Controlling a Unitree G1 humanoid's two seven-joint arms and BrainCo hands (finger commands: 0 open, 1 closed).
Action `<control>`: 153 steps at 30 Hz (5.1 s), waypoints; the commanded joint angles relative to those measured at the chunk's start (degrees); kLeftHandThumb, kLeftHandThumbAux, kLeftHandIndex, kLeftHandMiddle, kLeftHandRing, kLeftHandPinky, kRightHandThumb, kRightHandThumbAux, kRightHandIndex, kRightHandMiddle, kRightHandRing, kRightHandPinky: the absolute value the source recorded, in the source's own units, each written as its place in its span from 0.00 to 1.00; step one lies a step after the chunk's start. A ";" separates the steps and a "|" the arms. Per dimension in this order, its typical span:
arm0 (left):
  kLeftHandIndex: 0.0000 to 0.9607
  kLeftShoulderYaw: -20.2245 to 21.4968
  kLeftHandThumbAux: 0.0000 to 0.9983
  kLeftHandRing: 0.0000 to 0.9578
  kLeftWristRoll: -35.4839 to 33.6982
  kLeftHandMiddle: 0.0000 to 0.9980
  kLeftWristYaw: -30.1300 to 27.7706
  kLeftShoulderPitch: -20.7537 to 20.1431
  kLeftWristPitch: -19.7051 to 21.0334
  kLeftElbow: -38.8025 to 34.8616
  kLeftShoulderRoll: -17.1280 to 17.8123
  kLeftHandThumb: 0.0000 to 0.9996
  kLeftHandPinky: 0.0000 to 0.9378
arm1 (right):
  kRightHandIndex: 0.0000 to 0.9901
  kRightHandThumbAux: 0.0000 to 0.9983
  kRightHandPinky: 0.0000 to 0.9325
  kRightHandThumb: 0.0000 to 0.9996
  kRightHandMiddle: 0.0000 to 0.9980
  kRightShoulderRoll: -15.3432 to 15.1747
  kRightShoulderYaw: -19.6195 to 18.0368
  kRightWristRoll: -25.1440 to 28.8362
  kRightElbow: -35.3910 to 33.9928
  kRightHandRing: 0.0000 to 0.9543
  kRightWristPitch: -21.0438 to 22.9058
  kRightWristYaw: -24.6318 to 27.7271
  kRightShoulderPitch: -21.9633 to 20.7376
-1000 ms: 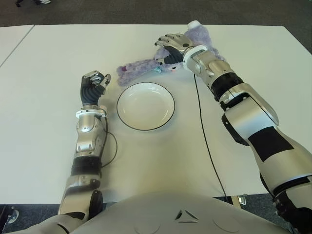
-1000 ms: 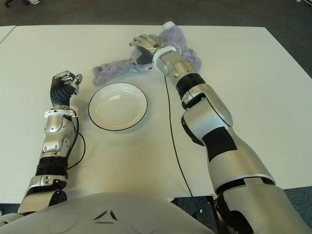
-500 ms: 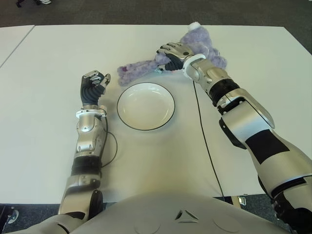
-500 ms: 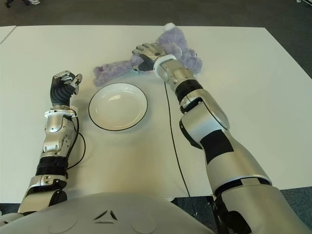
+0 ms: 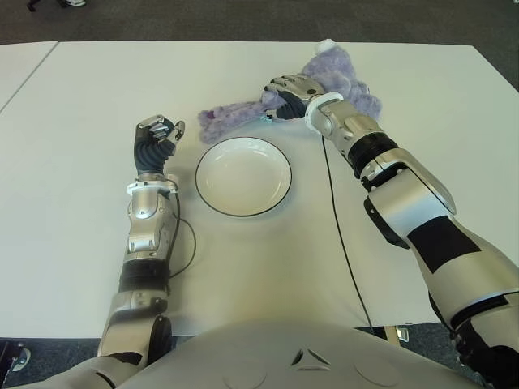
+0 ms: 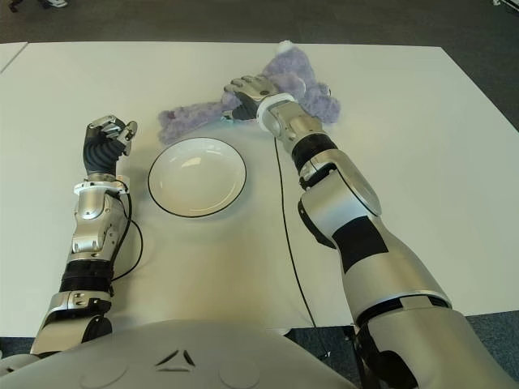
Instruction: Put the doll into the plate.
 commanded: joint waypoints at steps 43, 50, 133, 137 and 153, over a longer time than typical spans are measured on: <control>0.87 -0.35 0.84 0.94 4.96 0.90 2.24 8.78 -8.79 6.16 -1.23 0.39 0.93 | 0.46 0.68 0.48 0.98 0.33 2.02 -1.40 2.02 2.97 0.41 5.72 -28.00 10.68; 0.87 -0.47 0.84 0.94 5.43 0.90 2.49 8.85 -9.14 6.15 -1.12 0.39 0.93 | 0.47 0.67 0.50 1.00 0.39 1.92 -1.65 1.82 3.33 0.49 5.96 -30.03 10.99; 0.82 -2.09 0.83 0.93 5.74 0.88 1.31 9.01 -10.92 7.38 -1.40 0.45 0.94 | 0.39 0.66 0.91 0.95 0.50 1.44 -25.24 24.22 -17.61 0.55 4.73 -20.18 5.15; 0.80 -2.30 0.82 0.92 5.69 0.87 1.43 8.86 -10.87 7.45 -1.53 0.47 0.93 | 0.39 0.66 0.92 0.95 0.50 1.08 -25.43 23.95 -26.27 0.55 7.08 -17.61 7.09; 0.77 -2.59 0.81 0.92 5.51 0.86 1.54 8.20 -11.58 8.37 -1.45 0.49 0.93 | 0.37 0.67 0.91 0.95 0.48 1.64 -28.20 26.48 -50.62 0.56 18.87 -5.81 14.85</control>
